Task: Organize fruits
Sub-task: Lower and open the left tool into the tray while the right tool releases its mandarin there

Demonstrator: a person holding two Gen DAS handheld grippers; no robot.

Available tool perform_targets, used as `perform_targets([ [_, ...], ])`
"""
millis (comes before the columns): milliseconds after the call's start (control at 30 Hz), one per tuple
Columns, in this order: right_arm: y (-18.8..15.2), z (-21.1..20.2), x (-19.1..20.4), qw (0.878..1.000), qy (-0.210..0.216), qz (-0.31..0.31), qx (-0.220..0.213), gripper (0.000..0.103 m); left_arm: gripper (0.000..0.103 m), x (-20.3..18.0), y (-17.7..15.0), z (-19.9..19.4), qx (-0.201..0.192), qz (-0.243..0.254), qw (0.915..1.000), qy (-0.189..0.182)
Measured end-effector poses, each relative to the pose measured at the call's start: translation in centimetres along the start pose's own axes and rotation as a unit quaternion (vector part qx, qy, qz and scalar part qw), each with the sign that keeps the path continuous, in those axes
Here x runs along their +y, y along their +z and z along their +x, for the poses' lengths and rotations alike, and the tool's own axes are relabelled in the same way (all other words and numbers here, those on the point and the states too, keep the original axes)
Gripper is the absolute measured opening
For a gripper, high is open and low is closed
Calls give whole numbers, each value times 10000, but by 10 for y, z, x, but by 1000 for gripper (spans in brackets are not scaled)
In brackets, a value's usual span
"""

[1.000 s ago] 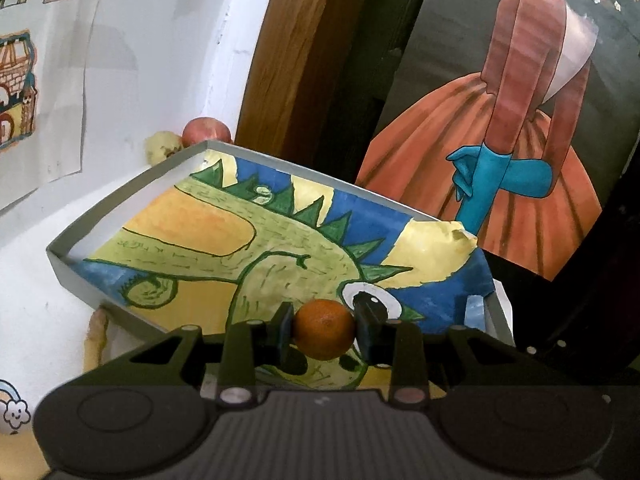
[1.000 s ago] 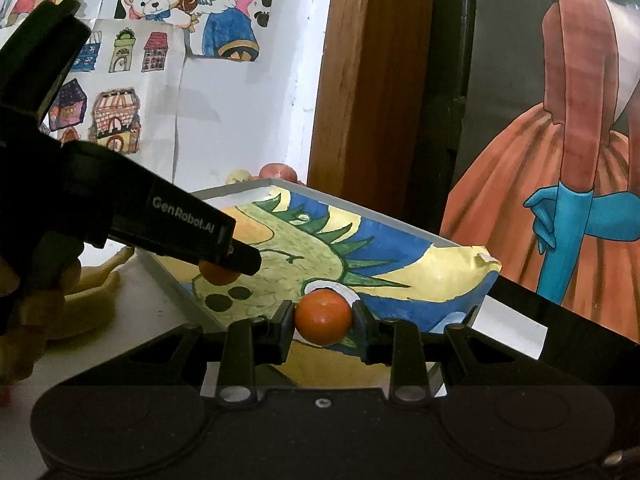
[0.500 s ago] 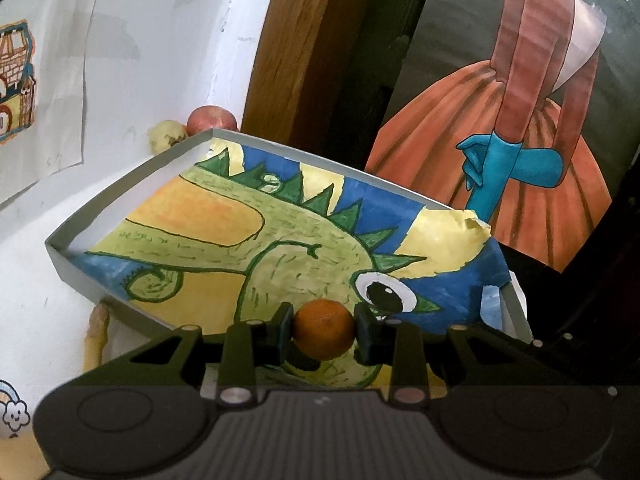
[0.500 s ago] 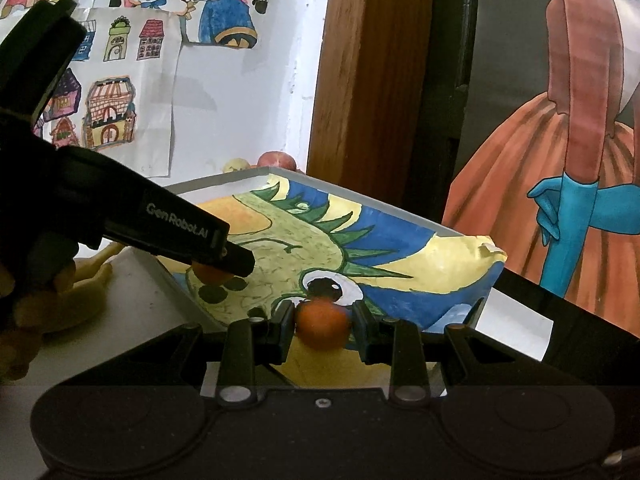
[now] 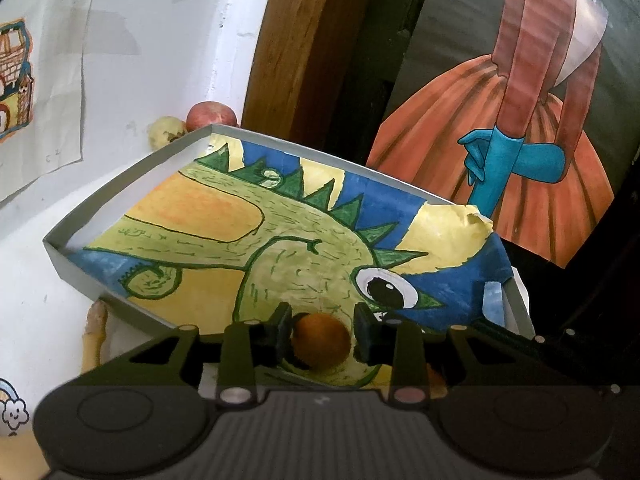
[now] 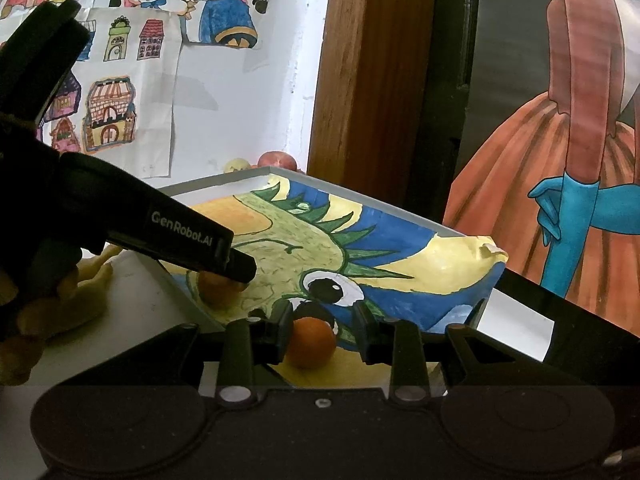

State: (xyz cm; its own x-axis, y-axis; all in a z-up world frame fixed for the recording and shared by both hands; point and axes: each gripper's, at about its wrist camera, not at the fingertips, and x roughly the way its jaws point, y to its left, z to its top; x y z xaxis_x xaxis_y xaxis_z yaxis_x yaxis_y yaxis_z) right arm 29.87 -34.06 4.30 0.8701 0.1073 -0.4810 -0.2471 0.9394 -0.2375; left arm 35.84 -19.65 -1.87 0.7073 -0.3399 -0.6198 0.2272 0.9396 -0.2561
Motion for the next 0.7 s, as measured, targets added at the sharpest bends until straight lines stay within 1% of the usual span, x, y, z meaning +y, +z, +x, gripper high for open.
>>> perform_targets([
  [100, -1, 0, 0, 10000, -9, 29, -11, 42, 54, -1, 0, 0, -16, 12, 10000, 7],
  [167, -1, -2, -1, 10000, -22, 69, -25, 50, 64, -1, 0, -2, -55, -21, 10000, -3],
  [200, -2, -3, -2, 9999, -27, 92, -37, 52, 67, 0, 0, -3, -79, -43, 10000, -9],
  [267, -2, -8, -3, 9999, -45, 125, -63, 60, 79, -1, 0, -6, -141, -68, 9999, -1],
  [300, -2, -11, -3, 9999, -50, 138, -85, 62, 82, -2, 0, -9, -188, -77, 9998, 1],
  [367, -1, -18, -3, 9997, -68, 182, -149, 74, 91, -4, 1, -16, -317, -95, 9995, 0],
  [433, -1, -27, -3, 9994, -88, 222, -234, 82, 95, -7, 1, -25, -428, -106, 9990, -23],
  [467, 0, -32, -3, 9993, -89, 235, -276, 85, 98, -9, 2, -29, -478, -112, 9988, -38],
  [533, 1, -43, -2, 9989, -98, 269, -361, 89, 101, -12, 3, -40, -602, -128, 9981, -60],
  [633, 3, -60, 0, 9979, -118, 320, -547, 101, 103, -16, 4, -56, -761, -117, 9970, -61],
  [700, 4, -71, 2, 9970, -137, 366, -665, 102, 103, -19, 4, -69, -862, -61, 9962, -47],
])
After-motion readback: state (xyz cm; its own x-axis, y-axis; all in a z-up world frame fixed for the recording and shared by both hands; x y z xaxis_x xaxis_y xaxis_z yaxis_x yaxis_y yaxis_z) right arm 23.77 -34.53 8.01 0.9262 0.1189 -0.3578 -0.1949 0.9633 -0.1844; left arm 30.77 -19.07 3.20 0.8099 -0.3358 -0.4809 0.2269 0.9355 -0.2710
